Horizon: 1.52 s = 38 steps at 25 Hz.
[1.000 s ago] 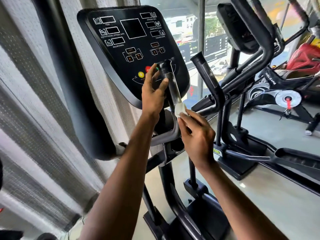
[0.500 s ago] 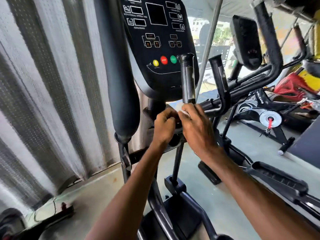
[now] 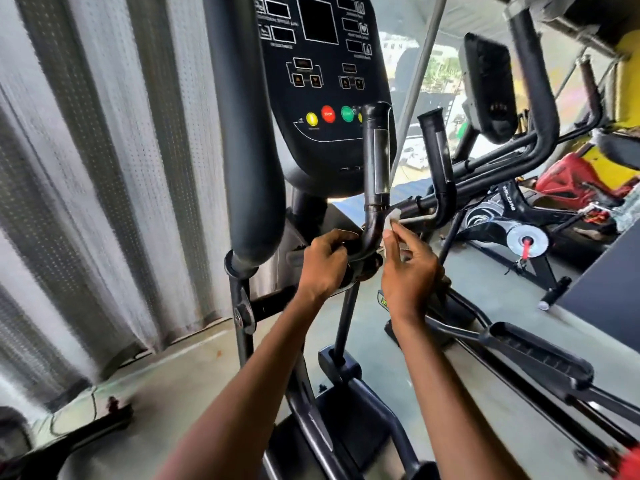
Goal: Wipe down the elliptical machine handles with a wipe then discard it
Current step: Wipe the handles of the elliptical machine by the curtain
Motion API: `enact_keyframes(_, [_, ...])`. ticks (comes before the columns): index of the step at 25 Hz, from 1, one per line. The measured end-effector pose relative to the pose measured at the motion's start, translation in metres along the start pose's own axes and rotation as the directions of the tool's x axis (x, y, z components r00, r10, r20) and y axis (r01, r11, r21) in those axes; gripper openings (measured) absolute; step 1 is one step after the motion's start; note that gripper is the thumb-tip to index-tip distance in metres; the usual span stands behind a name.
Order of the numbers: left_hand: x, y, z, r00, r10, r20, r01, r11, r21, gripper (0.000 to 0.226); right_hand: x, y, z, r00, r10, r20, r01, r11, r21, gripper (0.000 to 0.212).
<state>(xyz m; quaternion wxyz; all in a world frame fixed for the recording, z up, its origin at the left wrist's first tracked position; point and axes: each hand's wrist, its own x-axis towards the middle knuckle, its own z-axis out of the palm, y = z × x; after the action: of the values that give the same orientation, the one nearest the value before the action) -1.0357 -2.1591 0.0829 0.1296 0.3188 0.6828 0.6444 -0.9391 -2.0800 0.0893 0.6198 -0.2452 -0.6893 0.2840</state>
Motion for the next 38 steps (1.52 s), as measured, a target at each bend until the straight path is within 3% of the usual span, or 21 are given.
enact_keyframes(4, [-0.001,-0.002,0.000,1.000,0.007,0.026,-0.009,0.999,0.044,0.053,-0.003,0.003,0.002,0.995,-0.093,-0.031,0.094,0.995,0.033,0.016])
enact_keyframes(8, [0.000,-0.002,0.000,1.000,-0.012,0.020,0.011,0.999,0.043,0.049,-0.015,0.004,0.005,0.987,-0.153,-0.052,0.151,0.988,-0.024,0.016])
enact_keyframes(12, [0.002,-0.004,0.002,0.999,-0.043,-0.011,0.043,0.997,0.069,0.046,-0.011,0.010,0.011,0.990,0.056,-0.129,-0.039,0.991,0.127,0.016])
enact_keyframes(14, [0.003,-0.006,0.004,0.999,-0.042,-0.022,0.043,0.996,0.081,0.042,-0.013,0.013,0.011,0.990,0.064,-0.129,-0.040,0.983,0.178,0.017])
enact_keyframes(16, [0.001,-0.003,0.006,0.998,-0.038,-0.049,0.042,0.994,0.100,0.041,-0.012,0.026,0.012,0.996,0.062,-0.070,-0.048,0.980,0.194,0.017])
enact_keyframes(19, [-0.008,0.009,0.011,0.997,0.008,-0.078,0.004,0.989,0.148,0.037,-0.010,0.042,0.016,0.976,0.187,0.109,-0.211,0.934,0.289,0.022])
enact_keyframes(22, [-0.009,0.011,0.017,0.993,0.079,-0.084,-0.064,0.983,0.172,0.031,-0.025,0.050,0.023,0.971,0.234,0.055,-0.237,0.898,0.371,0.018])
enact_keyframes(26, [-0.009,0.015,0.016,0.992,0.052,-0.119,-0.024,0.974,0.227,0.023,-0.028,0.058,0.032,0.931,0.308,0.195,-0.364,0.808,0.463,0.024])
enact_keyframes(27, [-0.010,0.018,0.016,0.992,0.043,-0.118,-0.015,0.974,0.225,0.023,-0.026,0.054,0.028,0.929,0.325,0.177,-0.370,0.784,0.498,0.021])
enact_keyframes(29, [-0.013,0.034,0.022,0.986,-0.044,-0.160,0.065,0.990,0.128,0.029,-0.024,0.037,0.016,0.968,0.242,0.071,-0.240,0.800,0.550,0.018])
enact_keyframes(32, [-0.008,0.061,0.027,0.968,-0.111,-0.226,0.126,0.991,0.050,0.035,-0.035,0.013,0.015,0.994,0.108,-0.035,-0.081,0.889,0.450,0.020])
enact_keyframes(35, [0.001,0.084,0.030,0.968,-0.081,-0.238,0.108,0.989,0.102,0.037,-0.043,0.017,0.026,0.985,0.153,-0.076,-0.106,0.896,0.431,0.020])
enact_keyframes(38, [0.006,0.096,0.031,0.969,-0.061,-0.238,0.106,0.978,0.180,0.030,-0.053,0.022,0.024,0.955,0.294,-0.046,-0.218,0.798,0.561,0.019])
